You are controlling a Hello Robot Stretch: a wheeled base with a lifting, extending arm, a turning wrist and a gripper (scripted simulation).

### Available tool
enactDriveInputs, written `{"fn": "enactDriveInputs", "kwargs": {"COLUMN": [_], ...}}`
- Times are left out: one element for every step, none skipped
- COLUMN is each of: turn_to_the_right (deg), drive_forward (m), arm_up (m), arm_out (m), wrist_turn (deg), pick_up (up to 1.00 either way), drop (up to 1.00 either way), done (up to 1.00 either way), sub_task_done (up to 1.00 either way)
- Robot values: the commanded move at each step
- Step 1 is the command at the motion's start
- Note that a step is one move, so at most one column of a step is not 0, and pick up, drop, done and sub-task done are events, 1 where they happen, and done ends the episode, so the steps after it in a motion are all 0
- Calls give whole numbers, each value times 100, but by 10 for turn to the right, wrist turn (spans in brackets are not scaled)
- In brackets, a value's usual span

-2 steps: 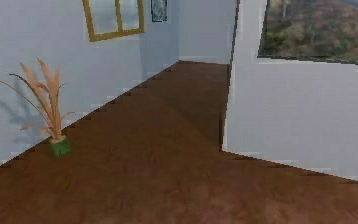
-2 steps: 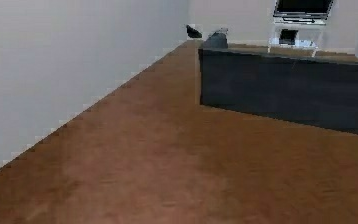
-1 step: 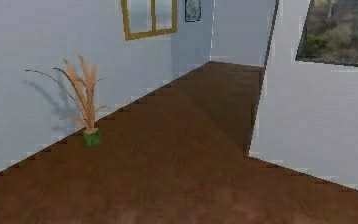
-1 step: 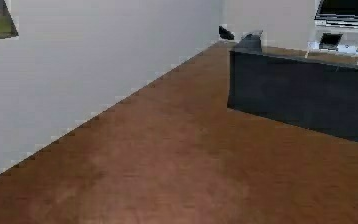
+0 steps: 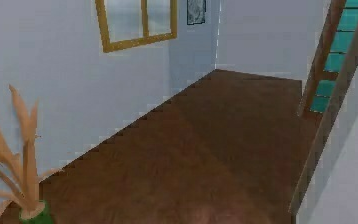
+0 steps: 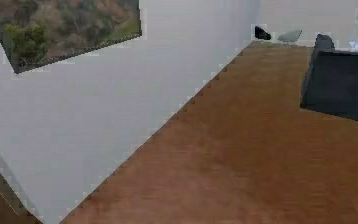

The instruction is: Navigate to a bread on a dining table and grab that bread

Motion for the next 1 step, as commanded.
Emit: {"fn": "enactDriveInputs", "kwargs": {"turn_to_the_right": [0], "drive_forward": [100], "arm_up": [0], "arm_out": [0], "wrist_turn": [0], "pick_up": [0], "drop": [0], "done": [0], "sub_task_done": [0]}}
